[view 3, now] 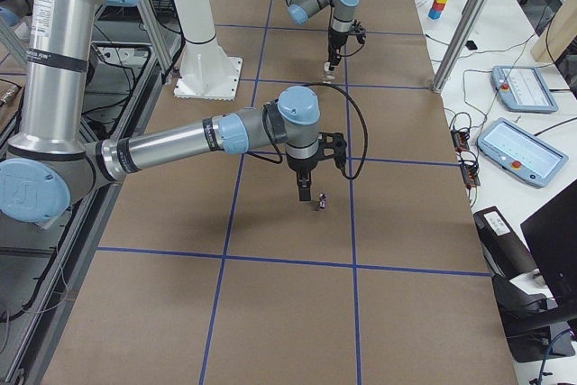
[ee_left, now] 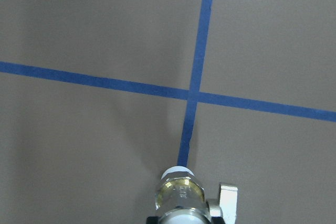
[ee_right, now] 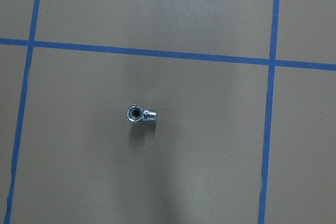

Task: Assemble PPR valve and pipe with both arms
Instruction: 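Lower the valve upright onto the table center with the left gripper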

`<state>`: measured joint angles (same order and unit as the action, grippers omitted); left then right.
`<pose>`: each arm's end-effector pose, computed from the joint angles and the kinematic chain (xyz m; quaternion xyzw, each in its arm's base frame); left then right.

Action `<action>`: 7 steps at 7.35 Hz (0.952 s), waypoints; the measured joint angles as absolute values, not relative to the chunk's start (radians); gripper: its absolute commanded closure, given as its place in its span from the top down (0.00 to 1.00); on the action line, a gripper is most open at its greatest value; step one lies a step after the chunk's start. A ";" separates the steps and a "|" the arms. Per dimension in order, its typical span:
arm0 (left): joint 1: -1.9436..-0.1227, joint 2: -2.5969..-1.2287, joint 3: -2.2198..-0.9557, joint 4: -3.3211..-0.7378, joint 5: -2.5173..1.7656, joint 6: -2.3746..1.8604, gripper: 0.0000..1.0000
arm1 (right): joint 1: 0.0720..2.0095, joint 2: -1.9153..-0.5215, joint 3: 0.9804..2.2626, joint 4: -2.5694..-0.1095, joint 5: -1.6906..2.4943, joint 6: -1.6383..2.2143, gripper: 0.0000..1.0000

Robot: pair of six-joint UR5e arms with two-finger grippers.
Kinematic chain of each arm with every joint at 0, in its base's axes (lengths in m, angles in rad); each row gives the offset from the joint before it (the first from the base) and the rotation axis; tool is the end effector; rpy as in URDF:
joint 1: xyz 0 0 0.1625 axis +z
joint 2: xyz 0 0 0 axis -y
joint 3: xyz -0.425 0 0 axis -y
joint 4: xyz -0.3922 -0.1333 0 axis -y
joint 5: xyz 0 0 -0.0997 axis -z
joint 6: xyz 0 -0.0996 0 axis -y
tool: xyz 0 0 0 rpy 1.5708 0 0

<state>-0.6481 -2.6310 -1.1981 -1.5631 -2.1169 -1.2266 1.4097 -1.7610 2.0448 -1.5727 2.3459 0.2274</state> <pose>0.5925 -0.5510 0.1248 -0.0708 0.4034 -0.0485 0.9110 -0.0033 -0.4166 0.5106 0.0554 -0.3922 -0.0227 0.9179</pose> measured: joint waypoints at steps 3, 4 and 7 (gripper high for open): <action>-0.645 -2.629 -1.198 -1.563 -2.117 -1.229 0.02 | 1.410 -1.761 2.047 -1.573 2.345 0.227 1.00; -0.645 -2.629 -1.198 -1.563 -2.117 -1.228 0.10 | 1.410 -1.761 2.050 -1.574 2.345 0.227 1.00; -0.644 -2.628 -1.198 -1.563 -2.117 -1.227 0.38 | 1.410 -1.761 2.053 -1.574 2.345 0.227 1.00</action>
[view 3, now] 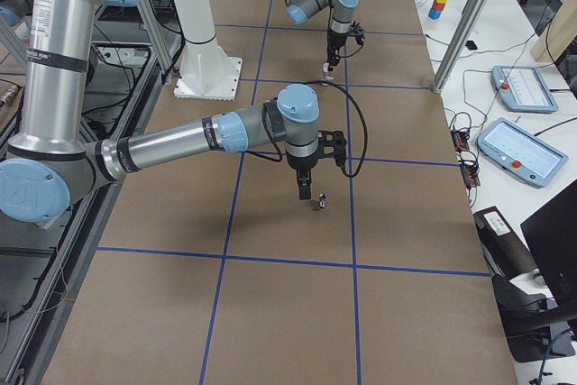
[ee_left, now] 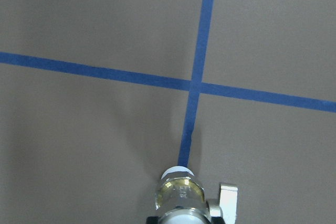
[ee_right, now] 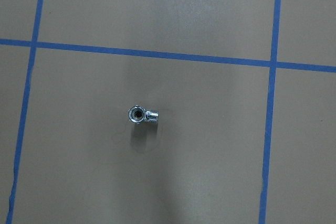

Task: Assemble PPR valve and pipe with both arms
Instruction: 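Lower the valve upright onto the table center with the left gripper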

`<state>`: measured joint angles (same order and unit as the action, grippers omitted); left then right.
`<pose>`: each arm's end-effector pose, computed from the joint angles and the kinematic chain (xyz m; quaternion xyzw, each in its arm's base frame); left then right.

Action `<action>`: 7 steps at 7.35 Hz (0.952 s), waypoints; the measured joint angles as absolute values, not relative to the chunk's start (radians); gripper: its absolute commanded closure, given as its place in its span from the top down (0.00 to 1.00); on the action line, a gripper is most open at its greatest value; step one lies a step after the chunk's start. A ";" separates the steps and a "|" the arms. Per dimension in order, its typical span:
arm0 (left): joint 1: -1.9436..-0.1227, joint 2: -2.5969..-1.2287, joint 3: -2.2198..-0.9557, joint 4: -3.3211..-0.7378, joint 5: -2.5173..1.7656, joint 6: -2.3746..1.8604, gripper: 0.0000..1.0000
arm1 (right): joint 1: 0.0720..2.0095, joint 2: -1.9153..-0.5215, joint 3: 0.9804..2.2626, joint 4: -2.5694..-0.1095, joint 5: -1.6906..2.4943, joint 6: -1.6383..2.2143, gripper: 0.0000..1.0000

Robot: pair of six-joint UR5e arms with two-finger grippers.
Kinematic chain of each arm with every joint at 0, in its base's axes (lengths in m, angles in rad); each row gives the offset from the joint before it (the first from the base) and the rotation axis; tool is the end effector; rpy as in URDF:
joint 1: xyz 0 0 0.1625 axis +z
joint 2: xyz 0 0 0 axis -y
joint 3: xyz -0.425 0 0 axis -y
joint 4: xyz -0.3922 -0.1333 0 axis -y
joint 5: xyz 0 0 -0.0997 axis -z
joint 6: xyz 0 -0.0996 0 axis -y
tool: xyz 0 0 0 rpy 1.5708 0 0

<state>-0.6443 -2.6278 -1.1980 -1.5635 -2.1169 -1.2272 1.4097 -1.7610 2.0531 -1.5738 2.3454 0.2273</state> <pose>0.5947 -0.5488 0.1274 -0.0724 0.4021 -0.0475 0.9115 -0.0031 -0.4160 0.5067 0.0587 -0.3925 -0.0240 0.9176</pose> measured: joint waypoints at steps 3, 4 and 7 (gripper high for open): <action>-0.640 -2.628 -1.198 -1.565 -2.117 -1.228 0.54 | 1.410 -1.761 2.054 -1.574 2.345 0.227 1.00; -0.639 -2.628 -1.198 -1.565 -2.117 -1.228 0.58 | 1.410 -1.761 2.054 -1.574 2.345 0.227 1.00; -0.638 -2.628 -1.205 -1.560 -2.118 -1.227 0.90 | 1.410 -1.761 2.054 -1.575 2.345 0.227 1.00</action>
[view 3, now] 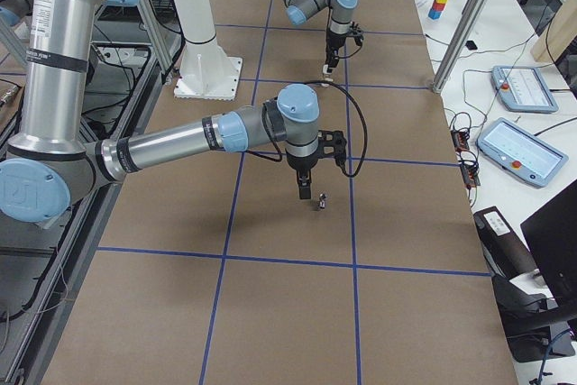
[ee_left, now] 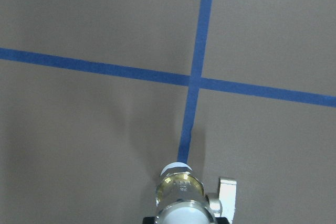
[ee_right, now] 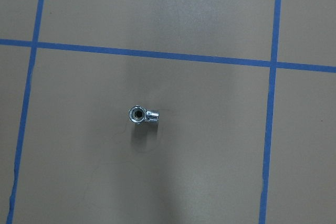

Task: Assemble PPR valve and pipe with both arms
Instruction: 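Lower the valve upright onto the table center with the left gripper, then open the left gripper and withdraw it from the valve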

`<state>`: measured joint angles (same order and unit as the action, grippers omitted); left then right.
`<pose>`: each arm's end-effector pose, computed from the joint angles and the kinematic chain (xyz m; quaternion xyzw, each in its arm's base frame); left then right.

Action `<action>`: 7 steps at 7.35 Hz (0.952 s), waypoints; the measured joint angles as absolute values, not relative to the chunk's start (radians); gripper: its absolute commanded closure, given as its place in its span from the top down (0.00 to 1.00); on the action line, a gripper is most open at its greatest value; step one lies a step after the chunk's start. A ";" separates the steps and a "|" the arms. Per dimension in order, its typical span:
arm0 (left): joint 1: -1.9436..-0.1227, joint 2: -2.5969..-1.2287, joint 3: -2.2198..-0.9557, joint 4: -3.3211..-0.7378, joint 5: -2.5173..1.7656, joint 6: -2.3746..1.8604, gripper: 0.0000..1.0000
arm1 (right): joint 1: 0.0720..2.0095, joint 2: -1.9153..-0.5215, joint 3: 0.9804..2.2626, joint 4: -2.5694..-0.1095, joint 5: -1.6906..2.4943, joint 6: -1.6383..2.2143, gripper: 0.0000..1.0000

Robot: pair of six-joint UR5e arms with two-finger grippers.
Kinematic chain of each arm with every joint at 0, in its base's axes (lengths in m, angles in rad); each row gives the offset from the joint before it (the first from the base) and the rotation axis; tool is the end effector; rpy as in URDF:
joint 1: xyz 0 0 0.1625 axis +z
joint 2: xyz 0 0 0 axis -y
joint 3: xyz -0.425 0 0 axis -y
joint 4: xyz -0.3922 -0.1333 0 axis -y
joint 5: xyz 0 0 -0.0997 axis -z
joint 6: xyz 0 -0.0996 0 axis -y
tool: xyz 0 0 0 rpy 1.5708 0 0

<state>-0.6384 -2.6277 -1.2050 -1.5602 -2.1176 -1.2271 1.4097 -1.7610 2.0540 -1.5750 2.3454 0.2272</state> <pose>0.5965 -0.5442 0.1248 -0.0729 0.4034 -0.0441 0.9111 -0.0031 -0.4159 0.5064 0.0586 -0.3924 -0.0240 0.9176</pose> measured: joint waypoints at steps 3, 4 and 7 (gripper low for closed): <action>-0.647 -2.580 -1.330 -1.524 -2.121 -1.225 0.99 | 1.409 -1.764 2.050 -1.574 2.347 0.227 1.00; -0.654 -2.503 -1.451 -1.511 -2.122 -1.221 0.99 | 1.409 -1.764 2.047 -1.573 2.350 0.226 1.00; -0.710 -2.195 -1.839 -1.473 -2.124 -1.127 0.99 | 1.386 -1.761 2.045 -1.570 2.352 0.228 1.00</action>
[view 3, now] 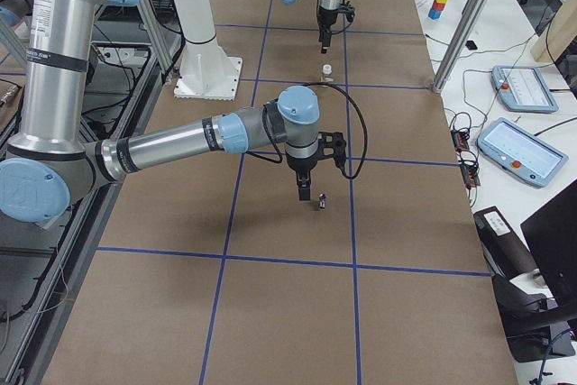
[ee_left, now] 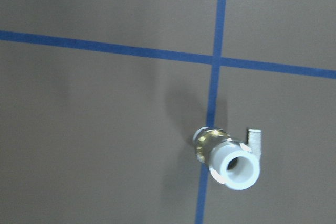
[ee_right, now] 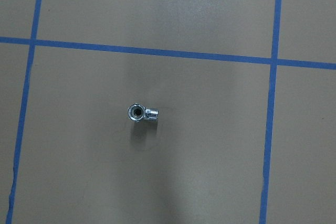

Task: Assemble PPR valve and pipe with both arms
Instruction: 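Open the left gripper and withdraw it from the valve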

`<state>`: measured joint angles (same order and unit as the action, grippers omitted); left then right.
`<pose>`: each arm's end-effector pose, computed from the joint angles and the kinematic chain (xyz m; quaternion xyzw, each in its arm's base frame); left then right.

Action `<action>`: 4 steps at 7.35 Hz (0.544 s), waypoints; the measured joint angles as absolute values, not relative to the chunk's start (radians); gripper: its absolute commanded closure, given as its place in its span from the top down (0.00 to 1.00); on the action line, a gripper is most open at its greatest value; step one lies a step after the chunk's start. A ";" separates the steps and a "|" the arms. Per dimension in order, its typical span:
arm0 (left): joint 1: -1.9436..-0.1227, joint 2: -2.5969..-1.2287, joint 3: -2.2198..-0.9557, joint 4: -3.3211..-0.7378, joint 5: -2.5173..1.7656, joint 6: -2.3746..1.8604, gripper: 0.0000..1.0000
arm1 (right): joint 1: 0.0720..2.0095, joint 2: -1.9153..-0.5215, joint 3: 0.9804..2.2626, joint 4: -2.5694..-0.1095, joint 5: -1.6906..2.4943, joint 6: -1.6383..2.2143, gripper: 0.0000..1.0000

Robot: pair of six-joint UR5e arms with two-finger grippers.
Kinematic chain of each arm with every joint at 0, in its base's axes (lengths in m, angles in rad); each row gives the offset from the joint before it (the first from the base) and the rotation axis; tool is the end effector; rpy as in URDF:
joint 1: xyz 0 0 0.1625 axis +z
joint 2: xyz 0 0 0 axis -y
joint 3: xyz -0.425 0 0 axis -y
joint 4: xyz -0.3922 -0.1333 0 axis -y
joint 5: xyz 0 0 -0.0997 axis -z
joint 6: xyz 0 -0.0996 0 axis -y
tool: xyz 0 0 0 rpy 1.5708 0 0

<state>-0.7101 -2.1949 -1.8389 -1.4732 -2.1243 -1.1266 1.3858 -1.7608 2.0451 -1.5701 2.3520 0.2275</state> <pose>0.4211 -0.4687 0.1903 -0.0080 0.4494 -0.0128 0.8932 -0.0136 -0.4163 0.5097 0.0514 -0.3958 -0.0346 0.9163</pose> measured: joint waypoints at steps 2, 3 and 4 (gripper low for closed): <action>-0.769 -2.011 -1.989 -1.470 -2.126 -0.970 0.99 | 1.332 -1.759 2.043 -1.518 2.351 0.296 1.00; -0.804 -1.943 -2.027 -1.469 -2.127 -0.894 0.99 | 1.292 -1.759 2.036 -1.461 2.349 0.371 1.00; -0.839 -1.888 -2.049 -1.470 -2.132 -0.824 0.99 | 1.259 -1.758 2.015 -1.398 2.346 0.425 1.00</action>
